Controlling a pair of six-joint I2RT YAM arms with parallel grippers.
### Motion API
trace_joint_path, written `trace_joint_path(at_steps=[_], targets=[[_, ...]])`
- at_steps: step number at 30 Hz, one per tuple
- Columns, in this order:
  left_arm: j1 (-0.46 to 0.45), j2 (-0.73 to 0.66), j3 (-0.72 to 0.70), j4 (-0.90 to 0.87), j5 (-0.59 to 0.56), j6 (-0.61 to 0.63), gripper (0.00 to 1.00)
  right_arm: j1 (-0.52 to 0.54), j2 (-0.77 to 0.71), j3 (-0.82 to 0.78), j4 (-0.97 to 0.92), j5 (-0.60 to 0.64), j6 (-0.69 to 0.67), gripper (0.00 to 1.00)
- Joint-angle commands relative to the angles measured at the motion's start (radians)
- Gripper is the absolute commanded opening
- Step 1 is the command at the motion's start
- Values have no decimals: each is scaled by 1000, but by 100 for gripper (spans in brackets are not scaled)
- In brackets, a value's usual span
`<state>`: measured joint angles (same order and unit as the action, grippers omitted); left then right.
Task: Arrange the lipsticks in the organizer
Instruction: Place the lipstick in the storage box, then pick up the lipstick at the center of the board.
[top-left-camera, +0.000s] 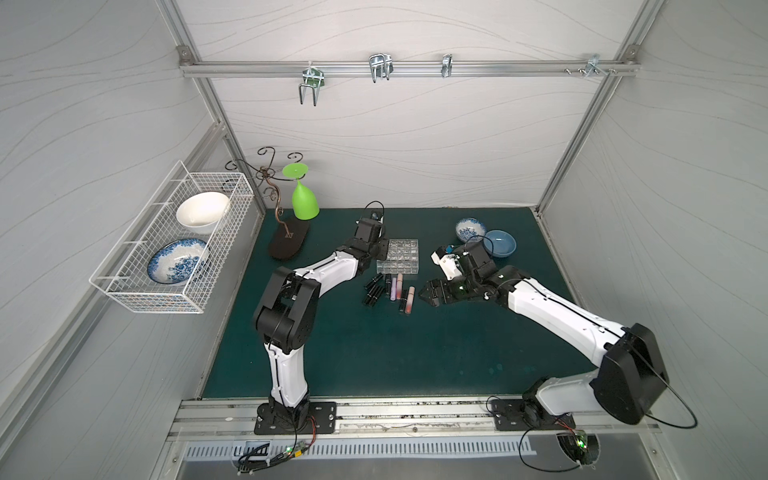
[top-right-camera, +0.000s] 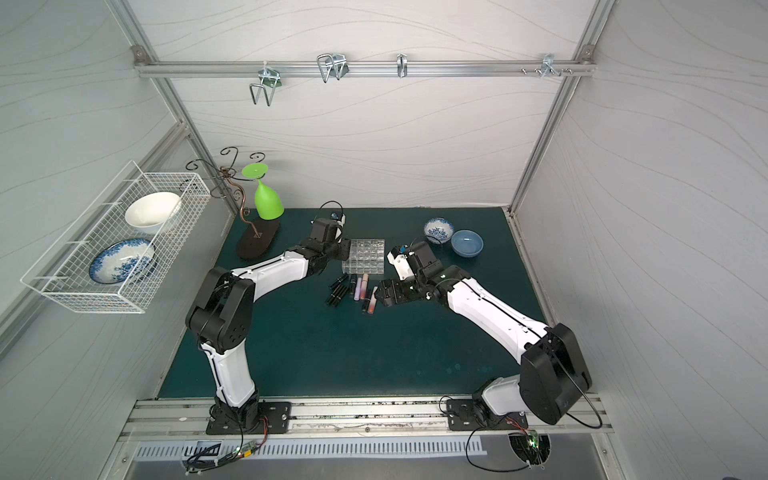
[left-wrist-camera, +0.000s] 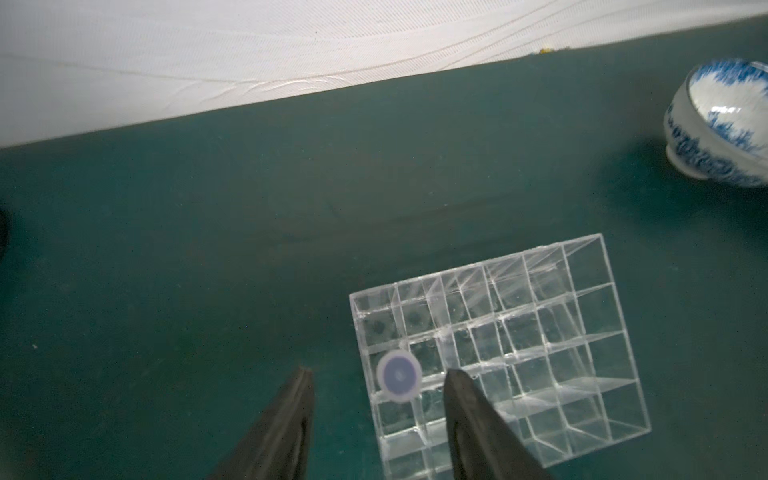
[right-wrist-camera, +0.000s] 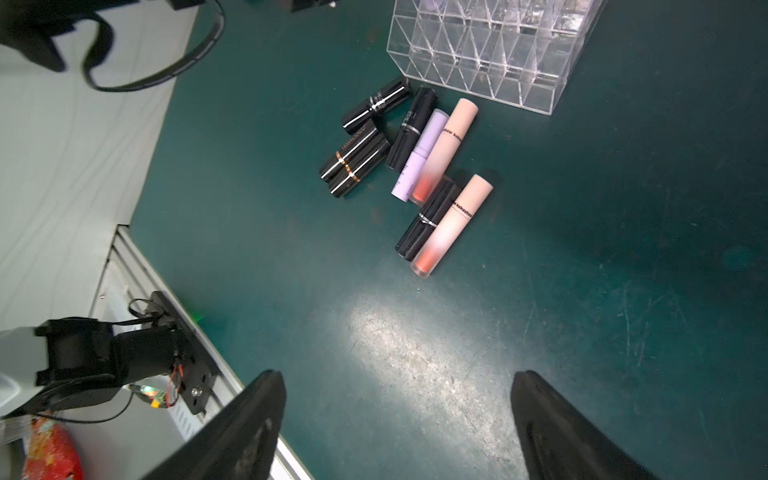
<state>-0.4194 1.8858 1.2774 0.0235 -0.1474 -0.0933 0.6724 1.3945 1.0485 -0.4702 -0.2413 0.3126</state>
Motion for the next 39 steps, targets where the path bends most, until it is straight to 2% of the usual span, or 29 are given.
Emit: trace_joint_path(at_steps=[1,5,8,14,19,23,29,39], targets=[[5,-70,-7,25,9,-13,66,29,30,43,-63,87,-18,89],[4,-155,-56,18,14,-37,66,72,67,88,-88,139,-22,89],[1,-232,-84,-28,24,-58,59,100,98,118,-97,166,-20,88],[-34,-310,-49,-296,94,-69,49,102,110,119,-103,234,-13,81],[-107,-326,-32,-553,141,-117,46,39,53,60,-85,230,-14,77],[-170,-332,-51,-643,144,-160,46,-29,-4,5,-64,191,-12,74],[-200,-297,-42,-669,164,-193,44,-94,-56,-48,-50,136,-21,70],[-211,-103,58,-750,197,-209,40,-128,-63,-75,-35,98,-35,65]])
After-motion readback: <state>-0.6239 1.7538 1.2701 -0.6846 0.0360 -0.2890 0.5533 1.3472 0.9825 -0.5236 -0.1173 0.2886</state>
